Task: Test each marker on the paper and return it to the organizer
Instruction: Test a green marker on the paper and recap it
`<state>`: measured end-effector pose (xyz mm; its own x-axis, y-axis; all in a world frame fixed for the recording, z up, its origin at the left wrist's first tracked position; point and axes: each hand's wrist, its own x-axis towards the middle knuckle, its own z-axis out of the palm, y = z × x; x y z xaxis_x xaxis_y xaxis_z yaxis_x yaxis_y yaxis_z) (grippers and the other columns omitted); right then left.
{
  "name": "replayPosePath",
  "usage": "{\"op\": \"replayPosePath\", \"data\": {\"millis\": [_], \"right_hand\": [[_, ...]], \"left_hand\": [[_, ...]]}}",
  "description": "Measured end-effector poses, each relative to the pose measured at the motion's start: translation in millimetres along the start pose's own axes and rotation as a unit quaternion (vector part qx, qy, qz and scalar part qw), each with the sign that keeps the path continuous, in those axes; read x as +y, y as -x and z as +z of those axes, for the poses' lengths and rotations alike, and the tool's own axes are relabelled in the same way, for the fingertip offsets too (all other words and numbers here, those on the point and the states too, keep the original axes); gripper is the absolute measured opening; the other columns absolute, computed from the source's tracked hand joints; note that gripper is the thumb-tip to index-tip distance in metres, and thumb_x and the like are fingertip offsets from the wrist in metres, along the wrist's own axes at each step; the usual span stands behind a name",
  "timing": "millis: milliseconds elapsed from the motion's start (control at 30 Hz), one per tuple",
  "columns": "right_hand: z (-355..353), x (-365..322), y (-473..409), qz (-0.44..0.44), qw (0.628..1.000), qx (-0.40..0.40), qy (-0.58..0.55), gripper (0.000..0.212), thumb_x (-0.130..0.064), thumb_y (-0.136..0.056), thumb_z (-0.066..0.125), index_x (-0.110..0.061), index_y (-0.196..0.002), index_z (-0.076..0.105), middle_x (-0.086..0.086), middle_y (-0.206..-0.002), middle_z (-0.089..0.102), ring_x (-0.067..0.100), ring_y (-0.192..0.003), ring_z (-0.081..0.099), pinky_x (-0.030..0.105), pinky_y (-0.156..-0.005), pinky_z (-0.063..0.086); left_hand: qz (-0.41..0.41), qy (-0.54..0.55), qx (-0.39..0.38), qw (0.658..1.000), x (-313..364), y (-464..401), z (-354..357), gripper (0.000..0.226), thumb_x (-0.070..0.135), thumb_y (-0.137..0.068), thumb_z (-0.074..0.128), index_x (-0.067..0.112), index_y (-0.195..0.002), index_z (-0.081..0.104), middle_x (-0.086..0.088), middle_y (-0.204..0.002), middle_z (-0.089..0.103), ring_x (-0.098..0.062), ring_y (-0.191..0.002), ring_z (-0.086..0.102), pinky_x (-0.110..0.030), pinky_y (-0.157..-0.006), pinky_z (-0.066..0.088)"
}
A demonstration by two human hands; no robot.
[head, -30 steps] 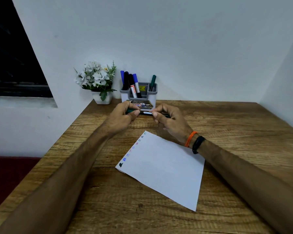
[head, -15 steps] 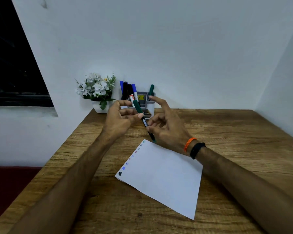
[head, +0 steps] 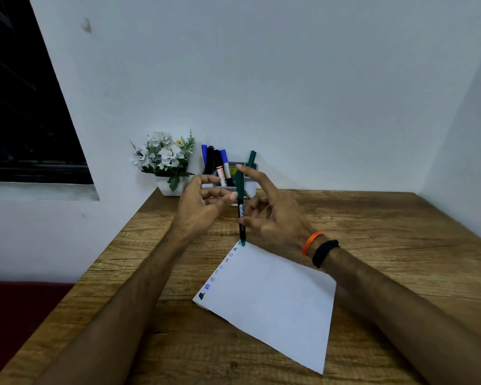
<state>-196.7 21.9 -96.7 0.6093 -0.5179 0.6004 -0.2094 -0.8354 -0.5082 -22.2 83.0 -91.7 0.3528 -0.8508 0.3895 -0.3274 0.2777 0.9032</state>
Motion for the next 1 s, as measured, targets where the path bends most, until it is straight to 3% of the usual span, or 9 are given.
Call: {"op": "replayPosePath", "data": {"millis": [100, 200, 267, 400, 767, 933, 1000], "right_hand": [[-2, 4, -11, 0.010, 1.000, 0.000, 0.020, 0.097, -0.019, -0.078, 0.081, -0.044, -0.151, 0.023, -0.008, -0.078, 0.071, 0.005, -0.066, 0.067, 0.025, -0.069, 0.059], [-2, 8, -32, 0.020, 0.999, 0.014, 0.029, 0.097, -0.018, -0.077, 0.081, -0.046, -0.150, 0.023, -0.006, -0.077, 0.071, 0.007, -0.066, 0.067, 0.034, -0.071, 0.061], [0, 10, -48, 0.023, 0.999, 0.029, 0.038, 0.098, -0.018, -0.076, 0.082, -0.048, -0.149, 0.023, -0.008, -0.075, 0.070, 0.008, -0.065, 0.067, 0.037, -0.070, 0.061], [9, 11, -82, 0.024, 0.996, 0.069, 0.048, 0.095, -0.018, -0.077, 0.080, -0.045, -0.149, 0.025, -0.009, -0.074, 0.070, 0.009, -0.064, 0.067, 0.038, -0.071, 0.061], [38, 14, -143, 0.025, 0.985, 0.164, 0.048, 0.092, -0.019, -0.076, 0.074, -0.047, -0.147, 0.023, -0.013, -0.073, 0.070, 0.003, -0.061, 0.066, 0.036, -0.070, 0.061], [45, 22, -147, 0.027, 0.986, 0.139, 0.083, 0.090, -0.016, -0.077, 0.074, -0.044, -0.148, 0.025, -0.011, -0.075, 0.072, 0.003, -0.062, 0.066, 0.026, -0.067, 0.059], [48, 26, -145, 0.029, 0.988, 0.086, 0.123, 0.077, -0.015, -0.080, 0.073, -0.038, -0.144, 0.037, -0.008, -0.081, 0.074, 0.012, -0.071, 0.068, 0.030, -0.071, 0.059]], "left_hand": [[-0.017, -0.195, -0.002, 0.981, -19, -2, -14, 0.040, 0.036, -0.084, 0.069, 0.016, -0.116, 0.054, 0.003, -0.111, 0.065, -0.013, -0.103, 0.062, -0.024, -0.084, 0.049], [-0.050, -0.410, -0.050, 0.909, -44, -5, -24, 0.055, 0.052, -0.087, 0.060, 0.016, -0.128, 0.052, -0.004, -0.131, 0.057, -0.021, -0.119, 0.052, -0.038, -0.101, 0.043], [-0.048, -0.470, -0.075, 0.878, -58, -6, -25, 0.058, 0.060, -0.087, 0.051, 0.019, -0.129, 0.052, -0.004, -0.135, 0.054, -0.022, -0.124, 0.048, -0.046, -0.106, 0.036], [-0.038, -0.493, -0.083, 0.865, -69, -7, -25, 0.059, 0.061, -0.092, 0.039, 0.022, -0.134, 0.049, -0.002, -0.144, 0.044, -0.021, -0.134, 0.037, -0.047, -0.111, 0.023], [-0.038, -0.494, -0.079, 0.865, -74, -9, -24, 0.055, 0.058, -0.092, 0.039, 0.021, -0.132, 0.048, -0.005, -0.145, 0.040, -0.023, -0.136, 0.032, -0.047, -0.113, 0.021], [-0.039, -0.496, -0.079, 0.864, -73, -10, -23, 0.055, 0.058, -0.093, 0.039, 0.021, -0.133, 0.047, -0.005, -0.145, 0.040, -0.023, -0.136, 0.033, -0.046, -0.112, 0.021], [-0.040, -0.496, -0.080, 0.864, -73, -10, -23, 0.055, 0.058, -0.093, 0.039, 0.021, -0.133, 0.047, -0.005, -0.145, 0.039, -0.024, -0.136, 0.032, -0.047, -0.113, 0.021]]}}
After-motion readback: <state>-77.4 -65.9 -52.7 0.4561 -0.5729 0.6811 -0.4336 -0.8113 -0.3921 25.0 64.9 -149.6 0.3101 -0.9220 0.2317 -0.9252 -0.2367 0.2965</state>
